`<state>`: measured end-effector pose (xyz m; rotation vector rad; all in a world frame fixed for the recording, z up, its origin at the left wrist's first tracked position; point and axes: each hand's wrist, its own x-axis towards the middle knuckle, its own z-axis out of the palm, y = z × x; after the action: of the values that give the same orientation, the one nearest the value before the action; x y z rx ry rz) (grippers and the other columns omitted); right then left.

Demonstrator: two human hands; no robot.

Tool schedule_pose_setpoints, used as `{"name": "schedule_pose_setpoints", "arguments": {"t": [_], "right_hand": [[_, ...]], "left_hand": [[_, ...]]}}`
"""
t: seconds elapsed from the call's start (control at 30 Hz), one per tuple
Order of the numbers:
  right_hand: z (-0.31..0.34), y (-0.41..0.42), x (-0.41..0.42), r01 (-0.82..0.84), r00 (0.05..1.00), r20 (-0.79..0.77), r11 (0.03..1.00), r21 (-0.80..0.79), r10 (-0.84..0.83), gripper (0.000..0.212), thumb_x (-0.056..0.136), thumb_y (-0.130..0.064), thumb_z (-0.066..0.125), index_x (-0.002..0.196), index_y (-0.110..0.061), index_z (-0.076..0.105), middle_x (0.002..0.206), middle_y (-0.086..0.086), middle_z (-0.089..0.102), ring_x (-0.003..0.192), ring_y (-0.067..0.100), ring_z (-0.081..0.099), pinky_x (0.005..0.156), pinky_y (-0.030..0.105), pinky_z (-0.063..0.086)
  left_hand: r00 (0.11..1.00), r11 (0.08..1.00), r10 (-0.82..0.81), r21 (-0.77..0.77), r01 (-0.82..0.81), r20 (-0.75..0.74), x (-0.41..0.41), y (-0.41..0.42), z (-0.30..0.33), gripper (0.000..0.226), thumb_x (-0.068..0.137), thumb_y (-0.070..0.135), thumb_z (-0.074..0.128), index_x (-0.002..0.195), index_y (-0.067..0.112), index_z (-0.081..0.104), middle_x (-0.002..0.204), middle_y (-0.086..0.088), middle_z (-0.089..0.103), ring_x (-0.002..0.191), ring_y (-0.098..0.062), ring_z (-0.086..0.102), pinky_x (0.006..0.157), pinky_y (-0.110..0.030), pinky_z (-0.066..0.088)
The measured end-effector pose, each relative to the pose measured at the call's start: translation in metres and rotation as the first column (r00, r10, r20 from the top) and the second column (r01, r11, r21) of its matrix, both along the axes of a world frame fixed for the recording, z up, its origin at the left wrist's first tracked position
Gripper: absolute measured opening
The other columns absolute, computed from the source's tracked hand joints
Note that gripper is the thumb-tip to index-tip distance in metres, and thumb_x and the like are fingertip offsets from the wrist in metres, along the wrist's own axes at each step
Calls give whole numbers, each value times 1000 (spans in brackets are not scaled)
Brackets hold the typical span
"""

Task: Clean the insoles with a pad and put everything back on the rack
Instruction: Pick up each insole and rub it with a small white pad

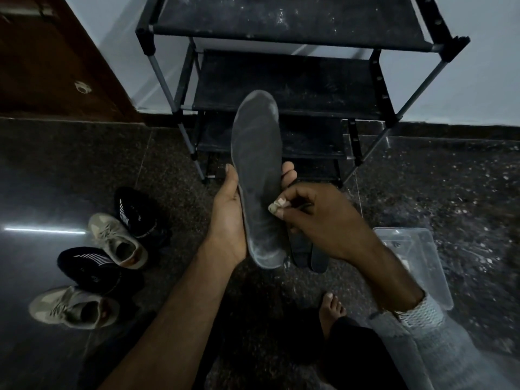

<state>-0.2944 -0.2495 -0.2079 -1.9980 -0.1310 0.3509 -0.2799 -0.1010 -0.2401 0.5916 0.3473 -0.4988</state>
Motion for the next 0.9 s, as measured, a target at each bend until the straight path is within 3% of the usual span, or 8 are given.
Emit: {"name": "schedule_pose_setpoints", "arguments": {"t": [0.17, 0.27, 0.37, 0.5, 0.6, 0.73, 0.8, 0.9], "right_hand": [[2, 5, 0, 120, 958, 278, 980, -160, -71, 4, 87, -18, 71, 90, -20, 68, 93, -7, 61, 83, 1, 59, 71, 7, 43], [5, 13, -1, 111, 925, 379, 956, -273, 0, 7, 89, -16, 66, 96, -16, 69, 101, -1, 59, 91, 8, 58, 77, 16, 46], [7, 18, -3, -83, 953, 241, 920, -383, 186, 14, 94, -15, 59, 103, -13, 69, 113, 2, 57, 109, 17, 55, 89, 34, 47], [15, 14, -6, -348, 905, 118, 872, -344, 408, 12, 93, -18, 59, 100, -18, 69, 99, -4, 57, 91, 11, 54, 81, 36, 47], [10, 18, -6, -226, 937, 181, 914, -336, 299, 12, 93, -19, 59, 100, -17, 69, 102, -2, 58, 94, 14, 55, 84, 39, 48], [4, 28, -8, 10, 938, 331, 942, -334, 107, 15, 95, -17, 56, 100, -12, 70, 105, 4, 59, 95, 20, 59, 80, 43, 51], [5, 28, -8, -65, 935, 308, 940, -335, 175, 15, 95, -14, 56, 102, -11, 70, 104, 4, 59, 93, 20, 59, 81, 42, 49], [12, 20, -8, -313, 920, 140, 901, -300, 366, 12, 94, -18, 59, 100, -18, 69, 98, -5, 58, 89, 11, 55, 81, 37, 47]], "left_hand": [[1000, 1000, 25, 7, -25, -5, 1, 1, -4, 74, 97, 61, 26, 120, 1, 64, 125, -15, 64, 115, -26, 62, 103, -38, 47], [1000, 1000, 6, 9, -6, -8, 0, 1, -3, 76, 97, 62, 24, 112, 3, 70, 120, -15, 66, 109, -26, 65, 99, -39, 50], [999, 999, 18, 32, -17, -30, 1, 2, -3, 75, 95, 63, 26, 106, 6, 74, 119, -14, 67, 110, -25, 66, 97, -39, 47], [996, 996, 77, 52, -76, -33, 2, 2, -2, 69, 97, 61, 26, 122, 9, 63, 126, -16, 64, 120, -27, 60, 100, -39, 43], [999, 999, 42, 35, -41, -34, 0, 1, -3, 74, 95, 63, 27, 113, 7, 71, 126, -15, 64, 119, -26, 60, 102, -39, 43], [999, 998, -16, 61, 19, -41, -1, 0, -3, 77, 93, 66, 29, 134, 7, 55, 136, -15, 57, 125, -28, 55, 108, -41, 39], [999, 998, -13, 56, 15, -40, -1, 0, -2, 76, 93, 65, 28, 131, 5, 56, 134, -16, 58, 124, -27, 56, 105, -39, 41], [998, 997, 41, 72, -38, -40, 0, 1, -1, 73, 95, 62, 28, 124, 3, 59, 130, -17, 61, 122, -26, 58, 104, -37, 41]]}}
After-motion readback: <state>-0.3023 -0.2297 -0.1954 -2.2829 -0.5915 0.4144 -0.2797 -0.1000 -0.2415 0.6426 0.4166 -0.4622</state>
